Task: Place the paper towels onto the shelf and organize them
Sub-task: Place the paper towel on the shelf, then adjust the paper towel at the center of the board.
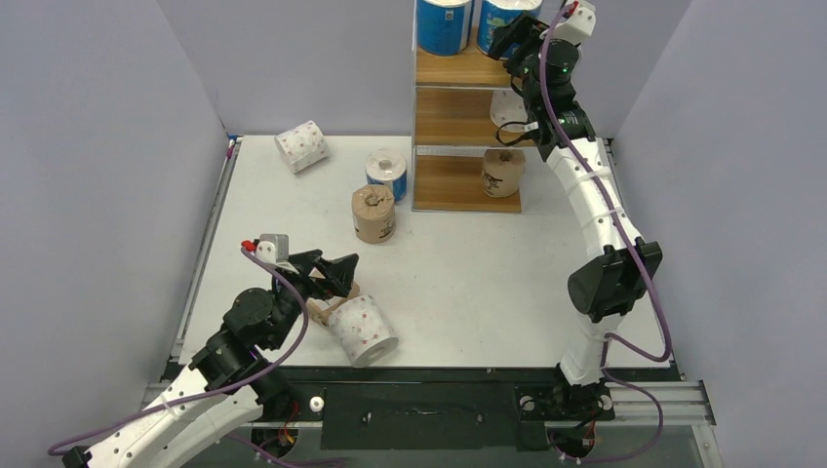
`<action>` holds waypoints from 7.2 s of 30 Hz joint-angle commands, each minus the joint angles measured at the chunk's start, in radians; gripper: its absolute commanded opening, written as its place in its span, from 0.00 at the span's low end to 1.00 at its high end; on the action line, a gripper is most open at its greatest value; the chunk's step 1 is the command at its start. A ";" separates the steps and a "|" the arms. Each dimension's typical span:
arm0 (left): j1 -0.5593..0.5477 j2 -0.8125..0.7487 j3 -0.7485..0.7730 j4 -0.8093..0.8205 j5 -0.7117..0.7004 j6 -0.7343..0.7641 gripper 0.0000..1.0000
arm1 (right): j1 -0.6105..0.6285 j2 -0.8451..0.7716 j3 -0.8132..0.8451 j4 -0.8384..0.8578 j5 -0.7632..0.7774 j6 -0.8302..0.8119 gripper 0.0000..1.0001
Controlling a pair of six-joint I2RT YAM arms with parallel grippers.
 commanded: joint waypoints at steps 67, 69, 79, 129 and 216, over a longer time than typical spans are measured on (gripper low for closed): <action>0.002 0.007 0.008 0.063 0.043 -0.011 0.96 | -0.057 0.078 0.155 -0.077 -0.264 0.257 0.79; 0.002 0.012 0.009 0.066 0.044 -0.011 0.96 | -0.054 0.082 0.158 -0.077 -0.269 0.257 0.78; 0.002 0.029 0.010 0.077 0.044 -0.011 0.96 | -0.051 0.109 0.181 -0.086 -0.305 0.300 0.78; 0.002 0.011 0.037 0.046 0.027 -0.044 0.96 | -0.016 -0.496 -0.240 -0.196 -0.191 0.317 0.86; 0.323 0.320 0.199 -0.551 0.248 -0.290 0.96 | 0.974 -0.886 -1.598 0.353 -0.023 1.155 0.94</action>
